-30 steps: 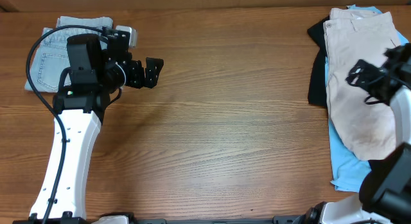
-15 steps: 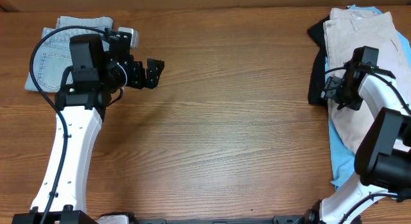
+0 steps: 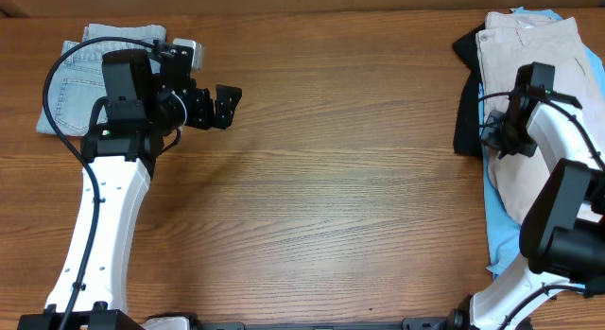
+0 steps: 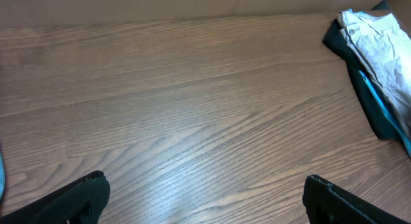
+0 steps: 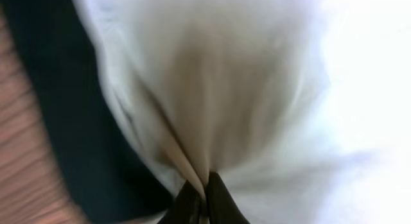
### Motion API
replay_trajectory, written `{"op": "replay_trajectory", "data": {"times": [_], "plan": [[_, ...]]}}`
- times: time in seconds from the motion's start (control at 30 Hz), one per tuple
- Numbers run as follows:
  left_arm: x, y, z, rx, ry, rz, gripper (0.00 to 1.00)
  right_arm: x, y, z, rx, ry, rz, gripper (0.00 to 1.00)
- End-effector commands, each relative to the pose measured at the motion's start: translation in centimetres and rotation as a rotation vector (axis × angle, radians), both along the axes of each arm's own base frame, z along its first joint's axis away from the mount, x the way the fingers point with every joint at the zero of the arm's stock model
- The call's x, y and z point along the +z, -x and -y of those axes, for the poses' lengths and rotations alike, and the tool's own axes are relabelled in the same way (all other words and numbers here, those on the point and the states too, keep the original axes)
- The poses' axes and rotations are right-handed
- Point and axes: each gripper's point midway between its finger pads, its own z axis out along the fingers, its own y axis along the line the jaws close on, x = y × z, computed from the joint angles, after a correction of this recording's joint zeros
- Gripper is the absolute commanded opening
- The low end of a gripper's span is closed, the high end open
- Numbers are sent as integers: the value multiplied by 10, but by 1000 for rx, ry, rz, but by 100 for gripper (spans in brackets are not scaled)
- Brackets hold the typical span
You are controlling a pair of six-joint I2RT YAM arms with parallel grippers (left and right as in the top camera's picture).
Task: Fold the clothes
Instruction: 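Reach the right gripper to the beige shorts on the pile and grasp, then lift the beige shorts with the right gripper and pull them off the pile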
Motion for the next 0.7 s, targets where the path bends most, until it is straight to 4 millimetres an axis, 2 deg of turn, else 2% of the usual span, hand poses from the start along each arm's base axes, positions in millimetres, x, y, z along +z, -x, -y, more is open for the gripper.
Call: {"op": "replay_trajectory", "data": {"times": [0.0,0.07,0.13,0.17,0.2,0.3,0.37,0.4,0.47,0.5,0.53,0.6,0.67], "plan": [[10,-5,-3,-1,-13,35,100,85,-33,-56,128,-63,160,4],[10,-5,-3,-2,-13,35,100,102,-37,-87,200,-76,158,4],[10,-5,-3,-1,-13,34,100,111,-38,-127,293,-88,154,4],[10,-5,-3,-1,-13,34,100,111,-37,-147,338,-97,150,4],[10,-4,-3,-1,-14,31,100,109,-32,-192,412,-124,140,4],[9,-4,-3,1,-15,27,100,100,-19,-256,538,-158,113,8],[9,-4,-4,2,-16,27,100,95,-8,-292,619,-164,101,17],[9,-4,-4,2,-16,27,100,92,-1,-313,669,-168,95,25],[9,-4,-4,3,-17,27,100,90,8,-334,712,-174,92,31],[9,-4,-5,7,-20,27,100,90,12,-343,733,-177,93,38],[8,-5,-7,18,-29,26,100,90,20,-355,765,-178,90,56],[7,-5,-8,23,-33,25,100,90,24,-356,770,-173,77,70],[7,-5,-8,23,-33,22,100,89,16,-333,671,-117,70,79]]}}
